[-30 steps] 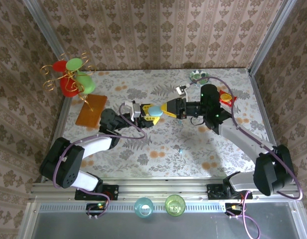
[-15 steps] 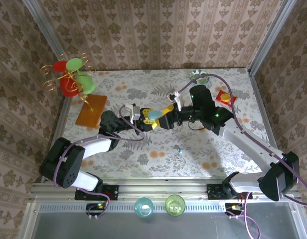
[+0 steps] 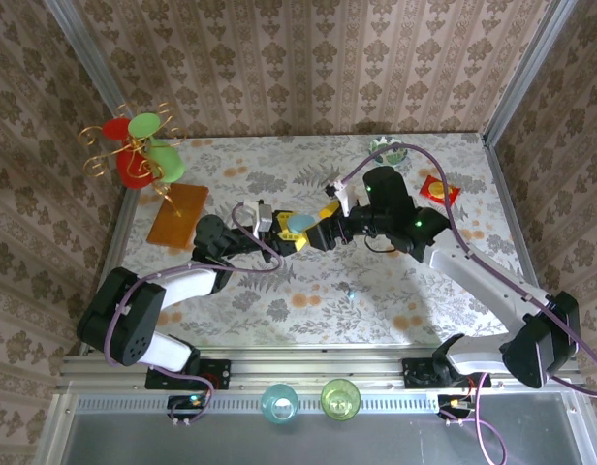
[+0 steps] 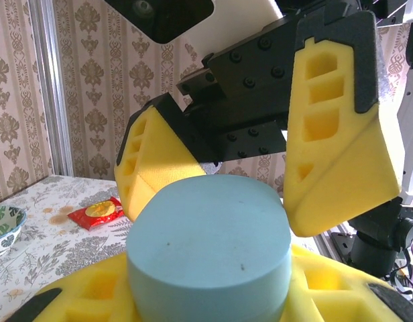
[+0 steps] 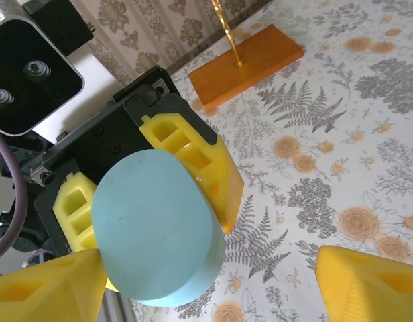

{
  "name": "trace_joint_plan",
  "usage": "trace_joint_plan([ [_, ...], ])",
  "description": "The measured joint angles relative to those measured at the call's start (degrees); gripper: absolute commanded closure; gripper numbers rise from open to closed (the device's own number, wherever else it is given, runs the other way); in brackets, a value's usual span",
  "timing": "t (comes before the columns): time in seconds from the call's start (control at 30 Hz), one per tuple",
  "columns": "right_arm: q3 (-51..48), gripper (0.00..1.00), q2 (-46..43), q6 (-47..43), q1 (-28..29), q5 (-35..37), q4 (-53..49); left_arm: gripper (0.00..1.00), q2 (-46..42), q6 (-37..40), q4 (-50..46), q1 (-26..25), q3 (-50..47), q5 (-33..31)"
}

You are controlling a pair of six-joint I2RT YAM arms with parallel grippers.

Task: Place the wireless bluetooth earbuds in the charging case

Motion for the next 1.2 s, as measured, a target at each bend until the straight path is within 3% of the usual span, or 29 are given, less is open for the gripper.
trace_joint_plan([
  [0.57,-0.24,0.19,-2.16,2.16,-0.55,9.25,3.56,0.73,0.74,0.44,0.24,-1.01,0.00,1.84],
  [0.93,-0.94,0.18,-2.71,3.08,-0.61,7.63,4.09,0.73,0.76,1.27,0.24,-0.94,-0.02,1.49],
  [1.2,-6.56,0.17,-8.96,5.44,-1.33,6.14,8.09,0.73,0.74,3.06,0.26,0.42,-0.92,-1.53],
])
